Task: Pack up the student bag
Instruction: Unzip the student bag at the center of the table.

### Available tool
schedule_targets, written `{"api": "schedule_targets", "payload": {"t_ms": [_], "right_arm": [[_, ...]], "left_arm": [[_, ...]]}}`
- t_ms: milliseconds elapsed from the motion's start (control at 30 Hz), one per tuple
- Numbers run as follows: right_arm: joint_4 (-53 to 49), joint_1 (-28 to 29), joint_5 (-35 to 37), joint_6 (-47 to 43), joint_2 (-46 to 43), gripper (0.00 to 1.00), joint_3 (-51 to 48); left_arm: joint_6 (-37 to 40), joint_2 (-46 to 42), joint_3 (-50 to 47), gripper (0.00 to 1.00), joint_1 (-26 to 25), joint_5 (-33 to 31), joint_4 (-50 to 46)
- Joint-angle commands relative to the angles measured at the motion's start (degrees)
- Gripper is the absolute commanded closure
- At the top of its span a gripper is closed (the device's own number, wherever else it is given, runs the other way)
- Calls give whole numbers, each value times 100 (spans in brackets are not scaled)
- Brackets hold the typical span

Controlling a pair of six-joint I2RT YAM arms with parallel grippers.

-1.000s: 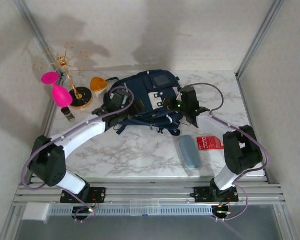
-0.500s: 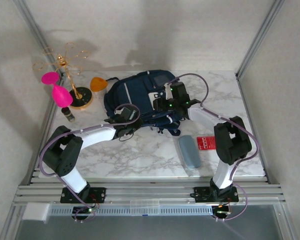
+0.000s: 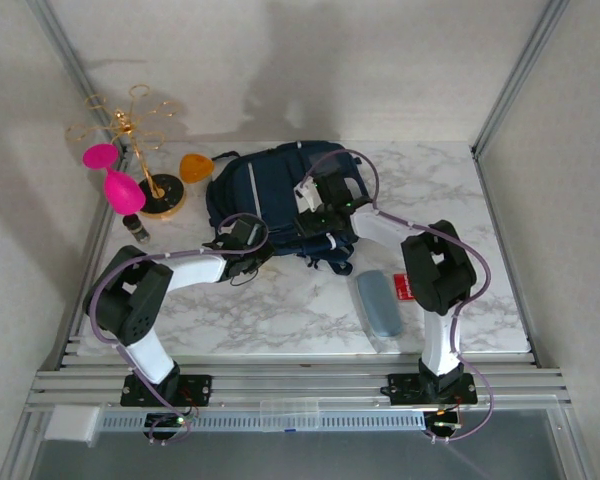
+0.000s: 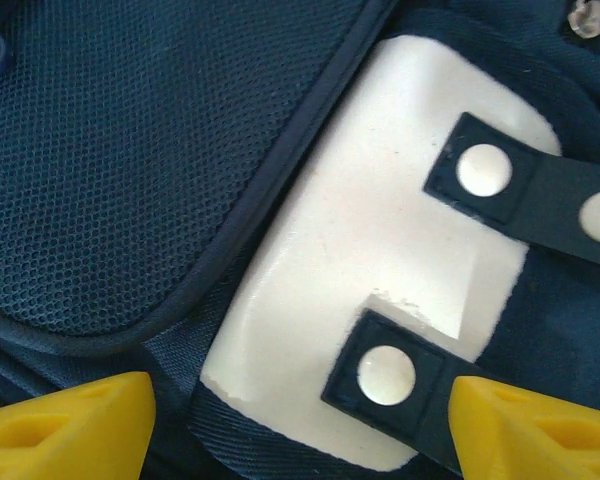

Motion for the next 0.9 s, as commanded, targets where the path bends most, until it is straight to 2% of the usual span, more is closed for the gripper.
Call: {"api": "schedule_targets", "payload": {"t_ms": [0, 133, 300, 367, 467, 500, 600, 667, 867], "right_arm": [[-34, 121, 487, -302, 327, 19, 436], [-59, 177, 965, -342, 700, 18, 656], [58, 101, 1558, -364, 673, 25, 573], [42, 51, 1566, -252, 590, 36, 663], [216, 21, 1286, -131, 397, 67, 661], [240, 19, 1289, -107, 364, 75, 676], [230, -15, 1209, 4, 226, 87, 764], [219, -48, 956, 149, 86, 99, 789], [245, -85, 47, 561, -481, 100, 637]], "left_arm": [[63, 155, -118, 73, 93, -85, -262], [86, 147, -144, 73, 123, -142, -308], [128, 198, -145, 73, 196, -146, -329], [159, 213, -136, 72, 240, -150, -337], [186, 213, -95, 72, 285, -147, -367], [205, 210, -69, 72, 299, -163, -405], [240, 145, 0, 72, 304, -199, -485], [248, 111, 55, 71, 304, -186, -521], [292, 110, 224, 71, 321, -151, -532]]}}
